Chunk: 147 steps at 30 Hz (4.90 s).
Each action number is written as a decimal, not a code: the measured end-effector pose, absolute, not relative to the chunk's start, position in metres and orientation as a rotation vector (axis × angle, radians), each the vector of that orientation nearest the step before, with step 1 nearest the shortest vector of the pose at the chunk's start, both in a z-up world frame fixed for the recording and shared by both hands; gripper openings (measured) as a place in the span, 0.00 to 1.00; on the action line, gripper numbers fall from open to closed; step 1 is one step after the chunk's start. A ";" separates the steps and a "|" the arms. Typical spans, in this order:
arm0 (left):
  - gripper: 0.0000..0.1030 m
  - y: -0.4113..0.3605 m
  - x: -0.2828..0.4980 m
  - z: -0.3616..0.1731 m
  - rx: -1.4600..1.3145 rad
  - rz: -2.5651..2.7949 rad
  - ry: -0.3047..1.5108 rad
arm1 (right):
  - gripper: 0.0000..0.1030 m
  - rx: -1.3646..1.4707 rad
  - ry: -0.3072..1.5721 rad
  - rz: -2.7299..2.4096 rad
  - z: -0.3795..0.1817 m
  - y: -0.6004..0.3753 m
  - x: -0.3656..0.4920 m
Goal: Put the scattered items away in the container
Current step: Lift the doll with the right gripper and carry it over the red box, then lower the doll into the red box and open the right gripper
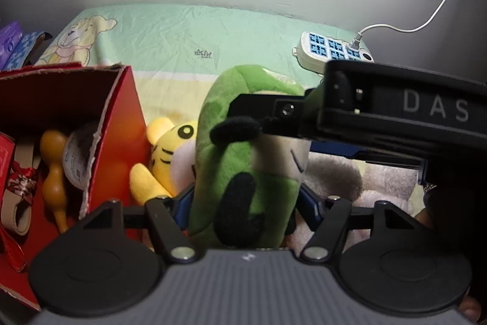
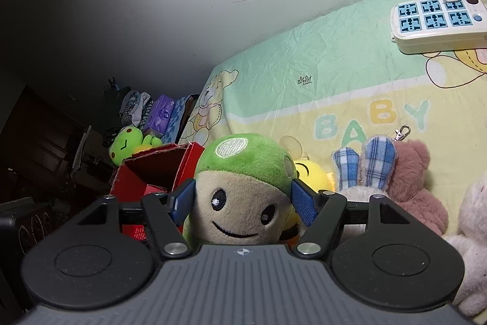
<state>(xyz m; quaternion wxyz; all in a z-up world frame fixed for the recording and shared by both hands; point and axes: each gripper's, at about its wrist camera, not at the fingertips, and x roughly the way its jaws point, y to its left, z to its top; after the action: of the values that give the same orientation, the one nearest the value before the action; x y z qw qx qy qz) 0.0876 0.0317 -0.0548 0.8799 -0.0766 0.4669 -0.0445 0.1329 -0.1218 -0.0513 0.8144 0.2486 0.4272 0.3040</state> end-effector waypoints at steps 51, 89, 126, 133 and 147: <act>0.67 0.178 -0.053 0.015 -0.116 -0.224 0.826 | 0.68 0.486 0.795 0.660 0.013 0.048 0.011; 0.68 0.336 0.030 -0.040 -0.089 -0.052 0.925 | 0.68 0.573 0.915 0.645 -0.062 0.187 0.101; 0.66 0.336 0.021 -0.035 -0.039 -0.002 0.915 | 0.40 0.559 0.921 0.638 -0.067 0.180 0.108; 0.67 0.335 0.023 -0.038 -0.037 0.033 0.942 | 0.40 0.553 0.923 0.642 -0.066 0.180 0.105; 0.71 0.330 0.024 -0.044 -0.023 0.077 0.975 | 0.40 0.523 0.891 0.602 -0.066 0.177 0.093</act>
<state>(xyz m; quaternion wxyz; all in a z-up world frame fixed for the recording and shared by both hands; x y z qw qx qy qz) 0.0238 0.3296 -0.0438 0.8828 -0.0109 0.4681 0.0369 0.0930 0.1772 -0.0662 0.8265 0.2464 0.4194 0.2835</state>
